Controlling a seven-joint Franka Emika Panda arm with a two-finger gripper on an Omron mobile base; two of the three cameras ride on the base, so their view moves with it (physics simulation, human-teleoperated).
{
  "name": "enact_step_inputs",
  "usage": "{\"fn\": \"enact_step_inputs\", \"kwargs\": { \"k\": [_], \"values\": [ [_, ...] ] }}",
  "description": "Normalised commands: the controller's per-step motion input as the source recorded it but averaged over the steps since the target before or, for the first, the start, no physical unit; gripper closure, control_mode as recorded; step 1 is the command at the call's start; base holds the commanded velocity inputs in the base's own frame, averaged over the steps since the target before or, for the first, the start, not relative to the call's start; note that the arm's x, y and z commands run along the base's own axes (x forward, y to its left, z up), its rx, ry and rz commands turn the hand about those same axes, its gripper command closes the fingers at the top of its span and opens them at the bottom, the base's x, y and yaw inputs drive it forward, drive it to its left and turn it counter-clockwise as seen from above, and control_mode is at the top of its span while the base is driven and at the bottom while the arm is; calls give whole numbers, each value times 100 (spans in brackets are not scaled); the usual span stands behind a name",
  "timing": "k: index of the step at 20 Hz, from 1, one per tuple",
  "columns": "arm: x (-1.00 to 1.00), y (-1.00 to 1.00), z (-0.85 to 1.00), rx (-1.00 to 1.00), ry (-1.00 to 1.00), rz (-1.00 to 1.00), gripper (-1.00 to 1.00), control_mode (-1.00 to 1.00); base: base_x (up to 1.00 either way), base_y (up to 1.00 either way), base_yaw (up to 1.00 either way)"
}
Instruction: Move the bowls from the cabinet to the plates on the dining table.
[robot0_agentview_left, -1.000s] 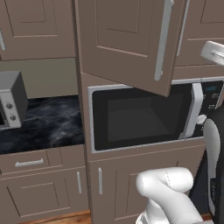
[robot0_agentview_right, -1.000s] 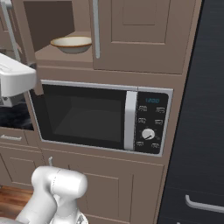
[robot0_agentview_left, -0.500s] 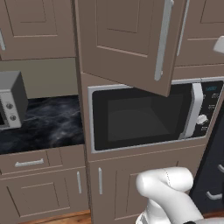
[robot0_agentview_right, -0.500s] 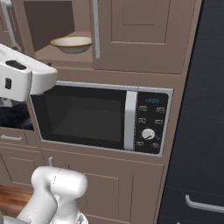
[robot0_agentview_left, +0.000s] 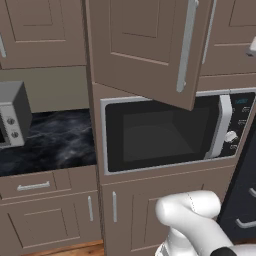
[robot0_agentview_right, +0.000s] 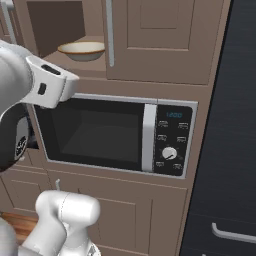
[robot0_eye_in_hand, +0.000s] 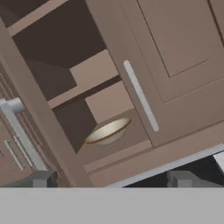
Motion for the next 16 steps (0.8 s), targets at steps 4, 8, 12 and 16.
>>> {"fn": "enact_step_inputs", "kwargs": {
  "k": [4, 8, 12, 16],
  "values": [
    [26, -1, -7, 11, 5, 15, -100, -100, 0, 0, 0],
    [40, -8, -11, 6, 9, 9, -100, -100, 0, 0, 0],
    [44, -12, -7, 3, 6, 4, -100, -100, 0, 0, 0],
    [39, -13, -3, 3, 4, 2, -100, -100, 0, 0, 0]
  ]
}}
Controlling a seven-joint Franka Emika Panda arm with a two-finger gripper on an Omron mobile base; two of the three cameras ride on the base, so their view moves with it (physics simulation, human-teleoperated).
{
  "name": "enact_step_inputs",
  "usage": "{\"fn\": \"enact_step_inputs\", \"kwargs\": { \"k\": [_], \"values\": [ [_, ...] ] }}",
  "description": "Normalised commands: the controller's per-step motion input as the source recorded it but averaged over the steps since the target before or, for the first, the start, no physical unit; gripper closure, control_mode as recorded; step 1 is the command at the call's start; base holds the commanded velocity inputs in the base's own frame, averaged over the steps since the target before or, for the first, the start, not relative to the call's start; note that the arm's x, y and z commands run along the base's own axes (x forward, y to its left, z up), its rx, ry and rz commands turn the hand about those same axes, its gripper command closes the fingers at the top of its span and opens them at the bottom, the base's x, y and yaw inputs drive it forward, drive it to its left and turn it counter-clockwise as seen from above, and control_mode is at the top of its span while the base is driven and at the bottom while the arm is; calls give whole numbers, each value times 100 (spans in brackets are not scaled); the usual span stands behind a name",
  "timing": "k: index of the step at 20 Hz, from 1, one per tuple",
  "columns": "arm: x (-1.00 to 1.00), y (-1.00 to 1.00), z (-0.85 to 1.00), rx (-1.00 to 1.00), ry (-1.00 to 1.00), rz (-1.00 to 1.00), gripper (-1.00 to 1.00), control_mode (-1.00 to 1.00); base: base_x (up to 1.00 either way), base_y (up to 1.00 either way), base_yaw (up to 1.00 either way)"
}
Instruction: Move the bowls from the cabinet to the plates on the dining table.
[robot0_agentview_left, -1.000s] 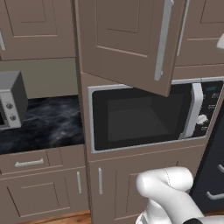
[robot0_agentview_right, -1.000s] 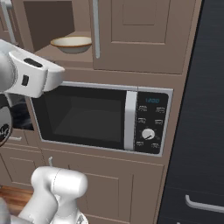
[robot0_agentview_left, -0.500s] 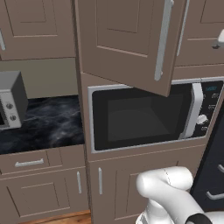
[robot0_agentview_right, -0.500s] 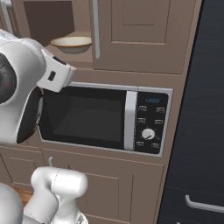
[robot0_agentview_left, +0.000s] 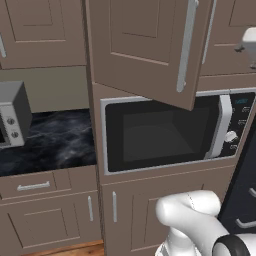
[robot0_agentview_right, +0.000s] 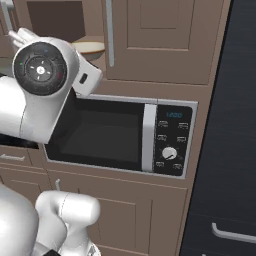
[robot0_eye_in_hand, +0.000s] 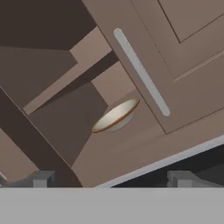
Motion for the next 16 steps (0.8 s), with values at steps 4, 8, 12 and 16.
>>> {"fn": "enact_step_inputs", "kwargs": {
  "k": [4, 8, 12, 16],
  "values": [
    [23, -2, -13, -1, -2, 0, -100, -100, 0, 0, 0],
    [11, 1, -14, -4, -6, 0, -100, -100, 0, 0, 0],
    [7, 10, -16, -8, -9, -2, -100, -100, 0, 0, 0],
    [13, 6, -13, -4, -3, -5, -100, -100, 0, 0, 0]
  ]
}}
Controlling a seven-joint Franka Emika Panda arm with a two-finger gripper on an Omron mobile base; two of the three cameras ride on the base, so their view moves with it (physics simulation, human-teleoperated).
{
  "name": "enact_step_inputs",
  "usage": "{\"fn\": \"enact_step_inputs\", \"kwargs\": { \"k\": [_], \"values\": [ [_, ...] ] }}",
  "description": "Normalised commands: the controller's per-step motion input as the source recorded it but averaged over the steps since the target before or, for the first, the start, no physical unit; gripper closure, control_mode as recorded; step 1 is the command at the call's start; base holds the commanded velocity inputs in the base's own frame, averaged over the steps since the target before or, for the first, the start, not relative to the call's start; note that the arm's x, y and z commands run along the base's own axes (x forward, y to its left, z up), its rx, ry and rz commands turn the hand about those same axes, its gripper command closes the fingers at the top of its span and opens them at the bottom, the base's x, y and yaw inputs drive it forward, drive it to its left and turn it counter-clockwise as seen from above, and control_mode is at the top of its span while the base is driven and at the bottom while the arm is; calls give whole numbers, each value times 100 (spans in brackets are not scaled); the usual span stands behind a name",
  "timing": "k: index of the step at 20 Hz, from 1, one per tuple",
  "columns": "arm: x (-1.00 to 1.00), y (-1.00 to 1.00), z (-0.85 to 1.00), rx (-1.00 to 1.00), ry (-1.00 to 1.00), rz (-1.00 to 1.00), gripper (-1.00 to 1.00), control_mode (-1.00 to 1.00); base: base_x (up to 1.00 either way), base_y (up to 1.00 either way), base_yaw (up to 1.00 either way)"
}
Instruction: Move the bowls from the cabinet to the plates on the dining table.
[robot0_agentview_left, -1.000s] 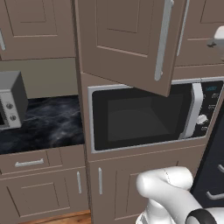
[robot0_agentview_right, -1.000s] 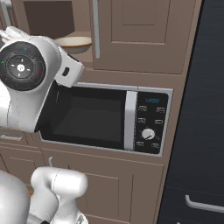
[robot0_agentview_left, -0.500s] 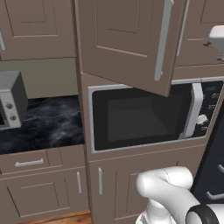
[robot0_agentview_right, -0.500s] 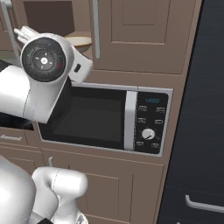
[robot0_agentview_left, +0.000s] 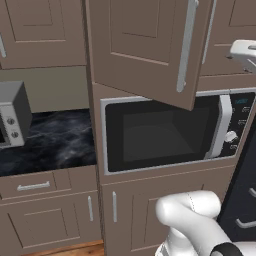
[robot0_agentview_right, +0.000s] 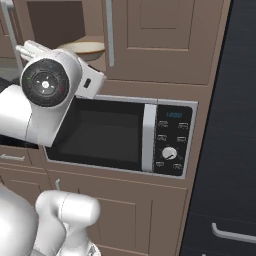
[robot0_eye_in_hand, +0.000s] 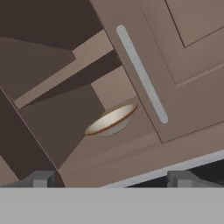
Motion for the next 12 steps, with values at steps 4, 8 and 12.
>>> {"fn": "enact_step_inputs", "kwargs": {
  "k": [4, 8, 12],
  "values": [
    [21, -5, -6, 1, 5, -5, -100, -100, 0, 0, 0],
    [29, -8, -2, 5, 8, -3, -100, -100, 0, 0, 0],
    [17, 12, -8, 2, -1, 1, -100, -100, 0, 0, 0]
  ]
}}
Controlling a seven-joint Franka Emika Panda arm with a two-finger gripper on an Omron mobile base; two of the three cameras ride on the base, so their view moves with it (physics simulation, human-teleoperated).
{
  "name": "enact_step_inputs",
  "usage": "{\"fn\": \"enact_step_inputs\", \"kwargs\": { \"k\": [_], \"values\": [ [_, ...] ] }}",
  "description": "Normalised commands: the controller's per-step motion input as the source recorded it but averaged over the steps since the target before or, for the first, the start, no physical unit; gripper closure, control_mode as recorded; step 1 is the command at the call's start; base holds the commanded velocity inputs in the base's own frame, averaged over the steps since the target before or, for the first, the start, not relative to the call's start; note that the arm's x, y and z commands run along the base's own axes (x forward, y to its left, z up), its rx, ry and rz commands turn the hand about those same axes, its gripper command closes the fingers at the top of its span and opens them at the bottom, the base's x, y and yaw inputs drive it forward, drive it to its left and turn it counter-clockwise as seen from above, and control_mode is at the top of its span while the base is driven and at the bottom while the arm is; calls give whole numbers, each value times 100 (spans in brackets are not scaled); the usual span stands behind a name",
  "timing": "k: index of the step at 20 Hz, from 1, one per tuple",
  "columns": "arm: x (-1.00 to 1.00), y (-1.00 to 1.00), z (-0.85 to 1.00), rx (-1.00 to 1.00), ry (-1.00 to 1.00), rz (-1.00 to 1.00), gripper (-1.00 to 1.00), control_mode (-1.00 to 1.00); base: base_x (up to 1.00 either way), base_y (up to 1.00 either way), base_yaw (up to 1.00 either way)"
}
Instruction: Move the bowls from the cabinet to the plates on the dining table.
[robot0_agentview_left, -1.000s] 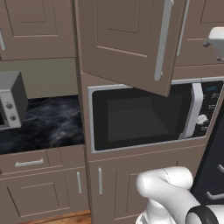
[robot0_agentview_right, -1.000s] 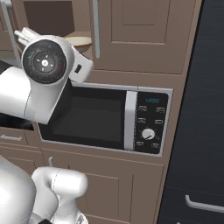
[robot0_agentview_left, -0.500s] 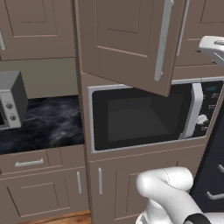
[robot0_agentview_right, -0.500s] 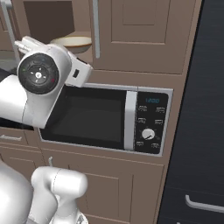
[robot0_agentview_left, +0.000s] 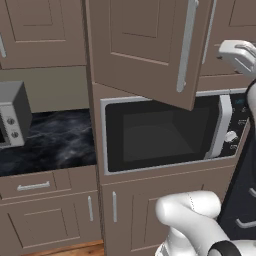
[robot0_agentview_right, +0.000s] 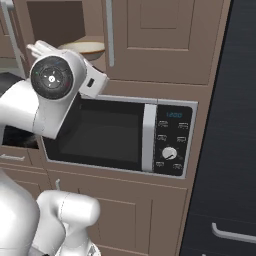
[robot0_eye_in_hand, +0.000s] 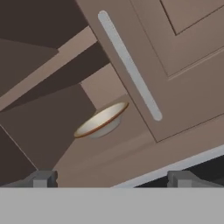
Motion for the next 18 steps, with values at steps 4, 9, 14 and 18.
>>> {"fn": "enact_step_inputs", "kwargs": {
  "k": [4, 9, 14, 18],
  "values": [
    [1, 24, -11, 0, -6, 0, -100, -100, 0, 0, 0],
    [11, -1, -4, 0, -1, -1, -100, -100, 0, 0, 0],
    [26, -13, -1, 4, 4, 0, -100, -100, 0, 0, 0],
    [16, 4, -10, 2, 1, 0, -100, -100, 0, 0, 0]
  ]
}}
